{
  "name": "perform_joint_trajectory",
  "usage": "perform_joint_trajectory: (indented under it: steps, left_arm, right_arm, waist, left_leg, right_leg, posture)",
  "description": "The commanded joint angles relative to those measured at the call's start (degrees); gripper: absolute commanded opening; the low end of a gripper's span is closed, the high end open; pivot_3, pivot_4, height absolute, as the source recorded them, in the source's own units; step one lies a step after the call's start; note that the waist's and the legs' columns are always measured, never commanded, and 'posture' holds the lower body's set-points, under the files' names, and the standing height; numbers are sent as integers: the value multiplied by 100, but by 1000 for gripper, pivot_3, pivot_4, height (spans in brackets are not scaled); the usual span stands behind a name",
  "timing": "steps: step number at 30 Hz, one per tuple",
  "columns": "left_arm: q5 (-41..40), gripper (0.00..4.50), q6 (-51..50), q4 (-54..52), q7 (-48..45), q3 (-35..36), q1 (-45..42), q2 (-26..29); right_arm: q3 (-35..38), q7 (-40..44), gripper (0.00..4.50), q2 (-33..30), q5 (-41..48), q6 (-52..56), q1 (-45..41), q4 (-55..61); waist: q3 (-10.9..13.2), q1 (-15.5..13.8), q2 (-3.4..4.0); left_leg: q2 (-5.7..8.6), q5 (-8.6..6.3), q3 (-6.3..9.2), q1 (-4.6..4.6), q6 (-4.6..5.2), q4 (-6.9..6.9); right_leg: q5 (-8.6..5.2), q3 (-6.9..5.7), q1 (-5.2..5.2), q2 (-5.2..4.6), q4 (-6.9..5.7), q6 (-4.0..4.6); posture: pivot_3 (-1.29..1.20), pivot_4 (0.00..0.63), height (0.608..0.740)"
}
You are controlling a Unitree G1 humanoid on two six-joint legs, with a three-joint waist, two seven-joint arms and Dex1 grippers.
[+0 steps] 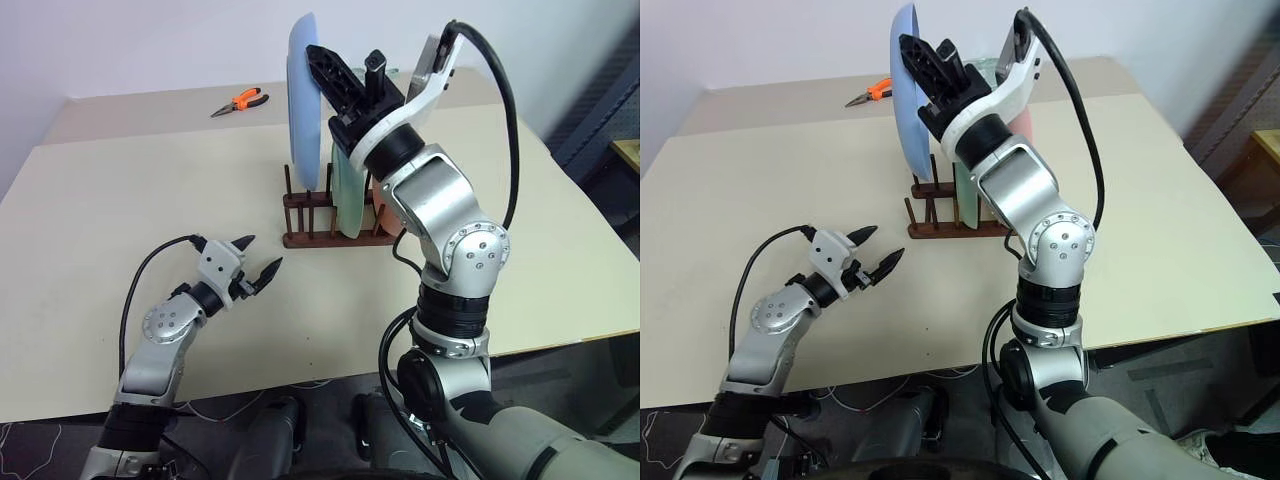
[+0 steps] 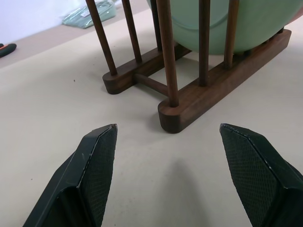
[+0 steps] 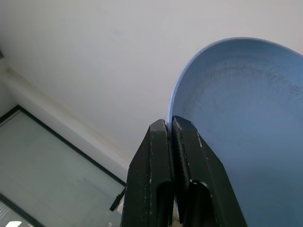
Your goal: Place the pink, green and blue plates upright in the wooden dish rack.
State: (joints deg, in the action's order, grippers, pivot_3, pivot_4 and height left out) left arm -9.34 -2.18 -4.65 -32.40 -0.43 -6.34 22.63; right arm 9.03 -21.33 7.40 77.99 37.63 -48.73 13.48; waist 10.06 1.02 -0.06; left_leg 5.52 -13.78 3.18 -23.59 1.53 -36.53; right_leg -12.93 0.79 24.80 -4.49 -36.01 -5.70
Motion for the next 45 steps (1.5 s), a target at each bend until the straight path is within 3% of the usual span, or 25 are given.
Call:
perform_joint_trajectory:
  steps: [1,17,20,24,25,31,35,40,45]
  left_arm:
    - [17,3557,27,-207,17,67,23,65]
    - [25,3557,65,-178,28,58,33,61]
    - [36,3557,73,-171,35,45,30,51]
    - [47,3557,76,-179,41,36,44,49]
    - [49,3557,74,-183,42,35,49,49]
    - [67,3557,54,-233,74,6,78,30]
    - [56,3557,57,-275,85,23,134,47]
    - [52,3557,115,-183,122,155,165,134]
    - [76,3557,208,12,140,251,146,224]
  right_arm:
    - [-70,-186,50,400,148,-187,61,-138]
    - [-221,-594,50,377,259,-275,264,-648]
    - [-285,-464,927,228,114,-214,208,-722]
    - [-483,-15,2902,-122,-391,-44,-11,-644]
    - [-513,100,2902,-203,-522,-15,-68,-627]
    - [-794,1136,2902,-1287,-1636,152,-549,-230]
    - [-744,2082,2902,-2684,-2569,54,-560,431]
    - [161,3421,2902,-4645,-3150,-43,703,775]
    - [1149,4489,4482,-5693,-3926,-496,2813,304]
  waist:
    - [0,0,0]
    - [0,0,0]
    - [0,0,0]
    - [0,5,0]
    - [0,4,0]
    - [0,-22,-1]
    - [1,-54,-4]
    - [-6,-115,-17]
    - [-5,-183,-17]
  left_leg:
    - [0,0,0,0,0,0]
    - [0,3,-2,0,-3,15]
    - [0,3,-2,0,-3,15]
    - [0,4,-4,0,-3,17]
    - [0,4,-4,0,-3,17]
    - [1,4,-6,0,-4,15]
    - [1,4,-5,0,-4,22]
    - [0,1,-1,-1,1,28]
    - [-4,-6,-9,-2,11,33]
  right_leg:
    - [0,0,0,0,0,0]
    - [0,1,7,0,1,0]
    - [0,1,7,0,1,0]
    - [0,1,8,0,1,0]
    - [0,1,9,0,1,0]
    - [0,-1,9,-2,5,0]
    - [0,-3,5,-4,17,0]
    - [1,-11,-20,-6,66,-1]
    - [0,-11,-28,-12,86,-2]
  posture:
    - [0,150,740]
    - [0,150,740]
    - [0,150,740]
    - [0,150,740]
    - [0,150,740]
    - [0,150,740]
    - [0,150,740]
    - [0,150,740]
    - [0,150,740]
